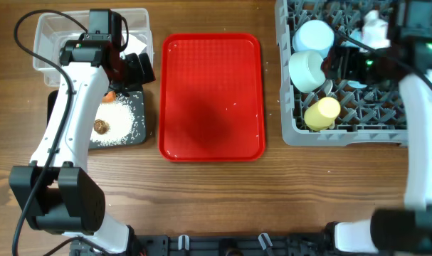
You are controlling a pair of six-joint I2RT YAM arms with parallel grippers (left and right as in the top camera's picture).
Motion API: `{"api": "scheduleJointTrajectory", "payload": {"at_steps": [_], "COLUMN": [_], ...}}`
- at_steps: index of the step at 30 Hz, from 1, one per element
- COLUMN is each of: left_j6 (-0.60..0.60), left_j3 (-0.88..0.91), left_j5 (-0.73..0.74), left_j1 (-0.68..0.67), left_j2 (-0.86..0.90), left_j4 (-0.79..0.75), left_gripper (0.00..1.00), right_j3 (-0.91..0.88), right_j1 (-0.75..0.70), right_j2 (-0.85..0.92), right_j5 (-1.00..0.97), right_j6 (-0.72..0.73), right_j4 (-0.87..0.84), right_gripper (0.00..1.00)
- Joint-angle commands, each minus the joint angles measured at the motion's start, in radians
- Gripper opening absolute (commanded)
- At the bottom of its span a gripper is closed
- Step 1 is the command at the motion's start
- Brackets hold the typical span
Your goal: Sort waste into correct bins and load items into the dishwasher rack
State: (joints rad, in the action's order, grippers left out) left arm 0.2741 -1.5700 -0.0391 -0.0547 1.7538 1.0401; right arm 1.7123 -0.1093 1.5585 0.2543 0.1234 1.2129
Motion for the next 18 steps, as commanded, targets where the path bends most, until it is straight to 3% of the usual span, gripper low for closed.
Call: {"api": "scheduleJointTrajectory", "payload": {"at_steps": [1,2,5,10,15,18], "left_j6": [-0.005,-0.005,-0.005,-0.005,-0.005,-0.005], "left_j3": [-0.001,-0.001,-0.001,-0.001,-0.001,-0.001], "left_j5": [0.004,0.004,0.004,0.004,0.004,0.004], "left_j1": [0.005,0.005,0.005,0.005,0.005,0.005], "left_j2": [-0.003,-0.003,-0.003,-0.003,-0.003,-0.003], "left_j4": [-0.003,-0.003,-0.003,-0.003,-0.003,-0.003], "left_gripper": [1.00,1.00,1.00,1.00,1.00,1.00], "right_j3": [0.023,0.023,0.023,0.020,-0.102,-0.357], "right_j1": [0.000,-0.001,-0.003,-0.003,0.002,0.002], "right_j2": [-0.091,-0.103,-0.131,-0.225,-0.353,-0.510], "right_j5": [0.084,0.076,0.008,-0.176,-0.234,-0.286], "right_j6": [0.420,0.454,0.275,0.329,0.322,0.321], "right_j4": [0.006,0.016,0.060,0.073,-0.096,-0.281], "right_gripper": [1.00,1.00,1.00,1.00,1.00,1.00]}}
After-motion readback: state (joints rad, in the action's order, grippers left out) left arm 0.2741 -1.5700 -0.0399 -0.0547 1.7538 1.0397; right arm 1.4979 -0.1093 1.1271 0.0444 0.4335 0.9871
